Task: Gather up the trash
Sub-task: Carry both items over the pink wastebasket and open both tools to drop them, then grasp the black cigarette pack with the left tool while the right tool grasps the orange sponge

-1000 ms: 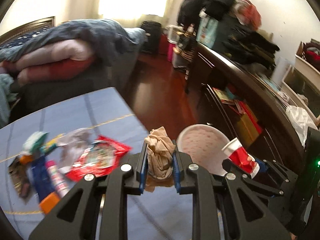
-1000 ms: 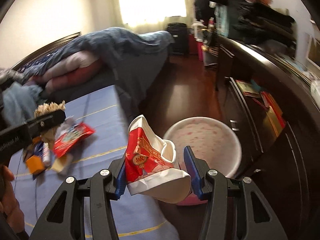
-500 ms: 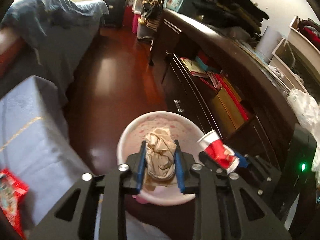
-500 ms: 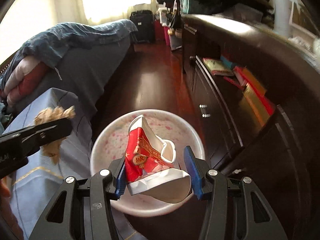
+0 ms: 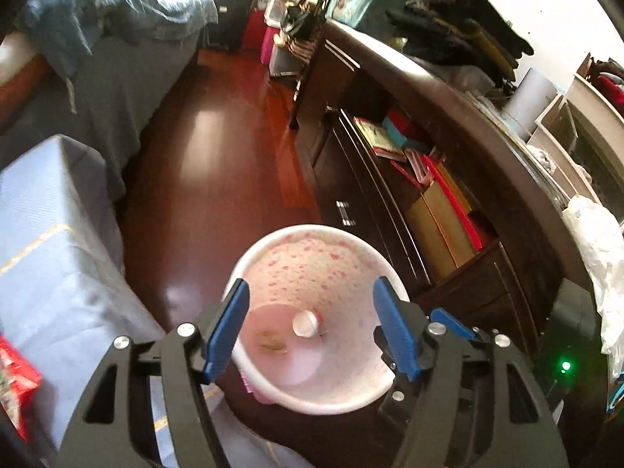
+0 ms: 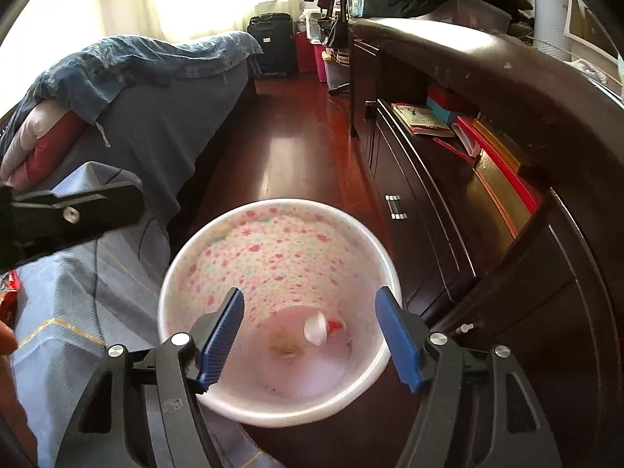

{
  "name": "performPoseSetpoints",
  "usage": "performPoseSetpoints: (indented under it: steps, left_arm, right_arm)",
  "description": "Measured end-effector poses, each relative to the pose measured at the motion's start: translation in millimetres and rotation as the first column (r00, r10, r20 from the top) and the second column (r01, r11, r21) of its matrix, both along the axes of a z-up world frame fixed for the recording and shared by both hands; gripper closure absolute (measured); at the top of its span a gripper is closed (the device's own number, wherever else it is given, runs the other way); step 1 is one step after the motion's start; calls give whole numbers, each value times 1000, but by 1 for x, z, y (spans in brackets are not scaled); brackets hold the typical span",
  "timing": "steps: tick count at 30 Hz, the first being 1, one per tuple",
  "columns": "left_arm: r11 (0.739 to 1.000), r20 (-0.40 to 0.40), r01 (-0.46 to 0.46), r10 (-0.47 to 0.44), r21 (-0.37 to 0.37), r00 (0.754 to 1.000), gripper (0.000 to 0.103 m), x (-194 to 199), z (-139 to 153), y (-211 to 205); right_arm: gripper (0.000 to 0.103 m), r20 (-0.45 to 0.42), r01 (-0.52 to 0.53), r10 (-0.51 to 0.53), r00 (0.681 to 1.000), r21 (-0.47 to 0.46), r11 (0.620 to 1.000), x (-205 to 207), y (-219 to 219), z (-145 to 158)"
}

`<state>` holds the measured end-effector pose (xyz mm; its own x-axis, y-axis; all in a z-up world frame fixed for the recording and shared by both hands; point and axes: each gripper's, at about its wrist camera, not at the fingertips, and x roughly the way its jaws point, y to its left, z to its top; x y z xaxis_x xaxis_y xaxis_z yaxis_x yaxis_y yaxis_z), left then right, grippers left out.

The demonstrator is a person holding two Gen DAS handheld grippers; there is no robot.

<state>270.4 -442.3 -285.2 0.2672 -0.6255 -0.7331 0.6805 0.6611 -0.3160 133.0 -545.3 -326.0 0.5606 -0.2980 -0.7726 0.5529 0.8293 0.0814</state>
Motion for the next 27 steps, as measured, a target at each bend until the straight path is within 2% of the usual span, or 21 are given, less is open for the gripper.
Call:
performPoseSetpoints:
  steps: [3,8,12,16,18,21,23,24,26,27]
  left_arm:
    - [999,59,-49,48,10,997,27,-8,18,23]
    - [984,170,-174,164,41,972,14,-22,45,75]
    - [959,233,-279,260,56,937,10,-30,60,126]
    - [916,273,-396,365,64,890,7,-37,70,186]
    - [883,290,-464,427,71,857,7,-38,74,215]
    - [813,294,-579,539,65,790,4,-35,79,266]
    - [757,276,-650,613,65,740,4,-30,79,297]
    - [726,269,-684,646,71,714,4,-27,77,311]
    - [636,252,-764,726,110,640,4,-16,66,343]
    - [608,241,-784,748,123,618,4,-13,61,354]
  right_arm:
    - [26,4,-1,1,1000,-1,1000,-5,13,10]
    - [19,-2,-1,1,1000,-26,1000,-16,41,31]
    - [15,13,-41,41,999,-4,999,-22,66,48]
    - [14,45,-120,119,992,19,993,-24,101,65]
    - [12,59,-166,165,984,11,986,-22,119,73]
    - [11,65,-239,239,969,-17,971,-17,150,83]
    - [11,63,-285,286,956,-28,958,-11,171,88]
    - [11,63,-302,303,951,-30,953,-9,180,90]
    - [11,65,-337,339,939,-35,941,-5,196,94]
    - [11,65,-355,357,932,-40,934,-3,206,95]
